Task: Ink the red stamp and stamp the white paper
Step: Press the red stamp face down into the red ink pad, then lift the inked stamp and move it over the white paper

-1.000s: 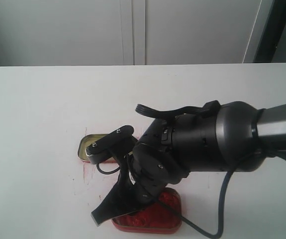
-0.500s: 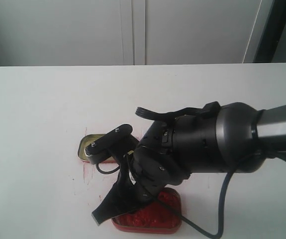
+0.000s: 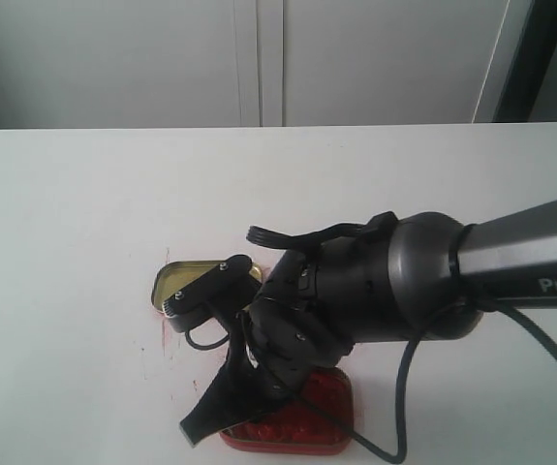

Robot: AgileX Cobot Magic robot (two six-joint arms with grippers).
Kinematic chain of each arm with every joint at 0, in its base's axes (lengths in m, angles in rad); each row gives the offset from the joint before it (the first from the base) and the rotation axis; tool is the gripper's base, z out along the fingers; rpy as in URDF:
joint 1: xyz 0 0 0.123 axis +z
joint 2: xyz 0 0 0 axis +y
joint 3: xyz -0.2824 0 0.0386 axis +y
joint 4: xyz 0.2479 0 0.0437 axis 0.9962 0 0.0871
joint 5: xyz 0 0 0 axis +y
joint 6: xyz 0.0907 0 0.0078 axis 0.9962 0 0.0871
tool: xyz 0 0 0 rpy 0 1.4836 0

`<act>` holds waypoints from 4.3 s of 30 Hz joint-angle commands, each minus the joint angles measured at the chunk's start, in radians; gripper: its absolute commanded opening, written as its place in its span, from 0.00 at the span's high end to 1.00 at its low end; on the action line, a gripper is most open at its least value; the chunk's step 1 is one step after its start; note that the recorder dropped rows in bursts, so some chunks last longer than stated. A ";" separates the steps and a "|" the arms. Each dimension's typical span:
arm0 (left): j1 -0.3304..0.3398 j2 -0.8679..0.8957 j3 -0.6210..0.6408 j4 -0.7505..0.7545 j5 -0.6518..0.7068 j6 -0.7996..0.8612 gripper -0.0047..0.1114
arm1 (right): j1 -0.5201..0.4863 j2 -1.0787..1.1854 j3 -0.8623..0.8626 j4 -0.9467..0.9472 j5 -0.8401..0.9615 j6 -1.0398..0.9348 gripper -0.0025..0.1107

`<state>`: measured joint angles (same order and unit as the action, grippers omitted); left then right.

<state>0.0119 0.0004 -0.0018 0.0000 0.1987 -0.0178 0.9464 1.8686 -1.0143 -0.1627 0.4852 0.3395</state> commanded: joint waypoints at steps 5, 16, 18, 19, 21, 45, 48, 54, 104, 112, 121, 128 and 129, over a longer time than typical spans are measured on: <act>-0.005 0.000 0.002 -0.006 -0.004 -0.004 0.96 | 0.000 0.063 0.015 -0.002 0.005 0.005 0.98; -0.005 0.000 0.002 -0.006 -0.004 -0.004 0.96 | 0.000 0.047 0.015 -0.002 0.005 0.005 0.98; -0.005 0.000 0.002 -0.006 -0.004 -0.004 0.96 | 0.000 0.026 0.015 -0.009 0.005 0.005 0.98; -0.005 0.000 0.002 -0.006 -0.004 -0.004 0.96 | 0.000 0.017 0.015 -0.016 0.005 0.005 0.98; -0.005 0.000 0.002 -0.006 -0.004 -0.004 0.96 | 0.000 -0.009 0.013 -0.018 0.003 0.005 0.98; -0.005 0.000 0.002 -0.006 -0.004 -0.004 0.96 | 0.000 -0.151 0.009 -0.035 0.000 0.005 0.98; -0.005 0.000 0.002 -0.006 -0.004 -0.004 0.96 | 0.000 -0.151 0.009 -0.039 0.000 0.005 0.98; -0.005 0.000 0.002 -0.006 -0.004 -0.004 0.96 | 0.000 -0.151 0.009 -0.044 -0.001 -0.002 0.98; -0.005 0.000 0.002 -0.006 -0.004 -0.004 0.96 | -0.227 -0.151 -0.071 -0.124 0.009 0.031 0.98; -0.005 0.000 0.002 -0.006 -0.004 -0.004 0.96 | -0.239 -0.122 -0.127 -0.138 0.020 0.031 0.98; -0.005 0.000 0.002 -0.006 -0.004 -0.004 0.96 | -0.272 -0.050 -0.194 -0.151 0.059 0.066 0.98; -0.005 0.000 0.002 -0.006 -0.004 -0.004 0.96 | -0.299 -0.002 -0.210 -0.147 0.073 0.068 0.98; -0.005 0.000 0.002 -0.006 -0.004 -0.004 0.96 | -0.299 0.000 -0.210 -0.147 0.073 0.068 0.98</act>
<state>0.0119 0.0004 -0.0018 0.0000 0.1987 -0.0178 0.6569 1.8599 -1.2150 -0.3005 0.5568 0.4001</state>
